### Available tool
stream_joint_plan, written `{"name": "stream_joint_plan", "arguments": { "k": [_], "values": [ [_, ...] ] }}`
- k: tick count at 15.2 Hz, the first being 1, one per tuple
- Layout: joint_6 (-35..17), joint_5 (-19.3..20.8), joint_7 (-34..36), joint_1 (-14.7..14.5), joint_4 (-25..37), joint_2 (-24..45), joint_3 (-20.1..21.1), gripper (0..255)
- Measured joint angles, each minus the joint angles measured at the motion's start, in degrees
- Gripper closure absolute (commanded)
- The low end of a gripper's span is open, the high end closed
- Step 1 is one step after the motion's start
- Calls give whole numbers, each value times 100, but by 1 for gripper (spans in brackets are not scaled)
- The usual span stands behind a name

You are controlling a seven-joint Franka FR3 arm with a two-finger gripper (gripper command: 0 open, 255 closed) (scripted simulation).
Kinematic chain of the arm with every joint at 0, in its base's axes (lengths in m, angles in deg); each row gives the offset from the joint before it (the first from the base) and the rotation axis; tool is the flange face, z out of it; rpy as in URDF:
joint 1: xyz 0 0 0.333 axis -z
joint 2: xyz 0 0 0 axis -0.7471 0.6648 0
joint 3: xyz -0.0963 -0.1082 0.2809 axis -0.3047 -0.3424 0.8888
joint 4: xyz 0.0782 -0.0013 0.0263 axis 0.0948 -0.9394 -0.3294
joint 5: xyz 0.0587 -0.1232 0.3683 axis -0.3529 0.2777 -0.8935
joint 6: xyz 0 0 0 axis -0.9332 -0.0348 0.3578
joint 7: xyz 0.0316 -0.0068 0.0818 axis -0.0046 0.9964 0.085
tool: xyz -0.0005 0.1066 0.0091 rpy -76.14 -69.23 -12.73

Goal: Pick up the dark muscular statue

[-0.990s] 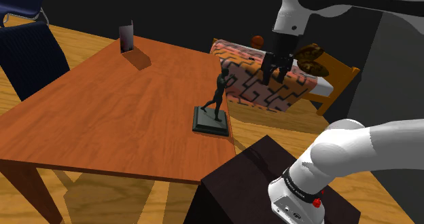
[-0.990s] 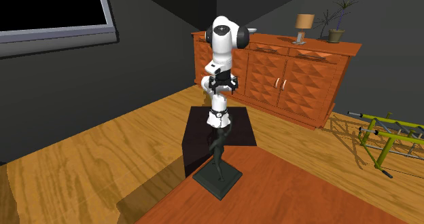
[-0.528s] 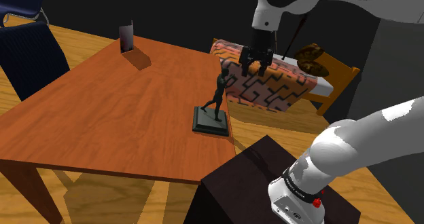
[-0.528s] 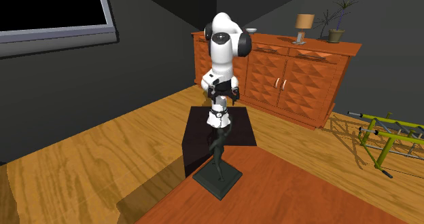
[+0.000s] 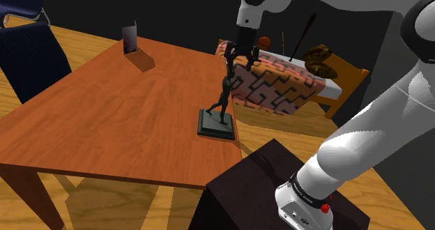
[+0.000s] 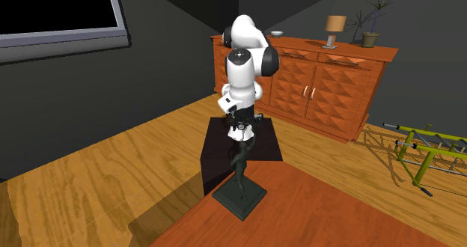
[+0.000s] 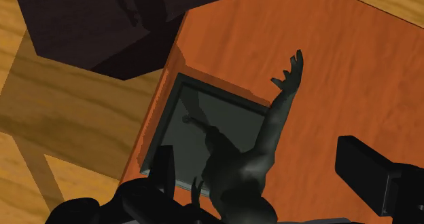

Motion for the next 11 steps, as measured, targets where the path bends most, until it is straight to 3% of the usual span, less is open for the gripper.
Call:
{"name": "stream_joint_plan", "arguments": {
  "k": [3,11],
  "values": [
    [8,10,139,41,618,640,-32,0],
    [-499,7,142,44,345,884,-35,0]
  ]
}}
